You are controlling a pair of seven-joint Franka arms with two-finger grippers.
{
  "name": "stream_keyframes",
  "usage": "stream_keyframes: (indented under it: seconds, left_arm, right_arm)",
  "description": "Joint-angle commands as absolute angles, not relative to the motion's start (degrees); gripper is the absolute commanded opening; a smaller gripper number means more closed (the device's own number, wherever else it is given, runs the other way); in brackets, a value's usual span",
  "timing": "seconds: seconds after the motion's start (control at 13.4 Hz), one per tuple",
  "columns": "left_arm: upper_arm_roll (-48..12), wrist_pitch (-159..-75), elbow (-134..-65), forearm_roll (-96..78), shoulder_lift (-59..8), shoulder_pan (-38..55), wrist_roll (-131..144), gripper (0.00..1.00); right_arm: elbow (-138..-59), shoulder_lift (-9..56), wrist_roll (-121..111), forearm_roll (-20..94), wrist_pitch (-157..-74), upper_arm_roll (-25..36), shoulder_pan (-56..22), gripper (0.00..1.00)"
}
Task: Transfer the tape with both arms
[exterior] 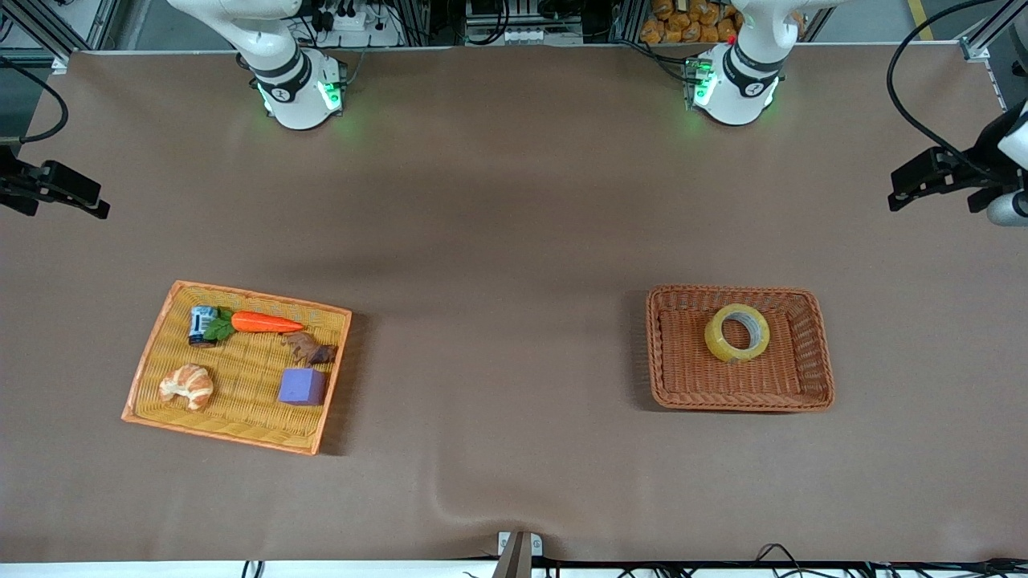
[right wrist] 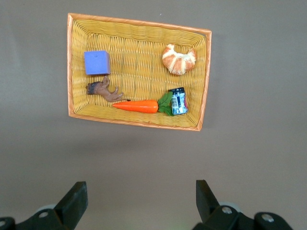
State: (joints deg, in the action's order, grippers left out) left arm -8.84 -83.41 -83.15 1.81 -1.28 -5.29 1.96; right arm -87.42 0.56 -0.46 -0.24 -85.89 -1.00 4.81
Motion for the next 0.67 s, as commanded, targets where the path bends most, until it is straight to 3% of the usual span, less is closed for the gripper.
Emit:
stream_keyframes:
  seconds: [0.0, 0.15, 0.6]
  left_arm:
    - [-4.85, -85.78, -88.94, 0.44, 4.22, -3.35, 2.37, 1.0]
    - [0.07, -85.78, -88.68, 0.79, 3.61, 1.03, 2.46, 1.0]
    - [-0.26, -83.59, -86.48, 0.7, 2.2, 1.93, 1.49, 1.0]
  right_arm:
    - [-86.66, 0.79, -0.97, -0.79, -85.69, -1.23, 5.19, 1.0]
    - [-86.66, 0.97, -0.88, -0.7, -85.78, -1.32, 5.01, 1.0]
    - [-87.19, 1.14, -0.62, 0.09, -84.46, -1.41, 5.27, 1.0]
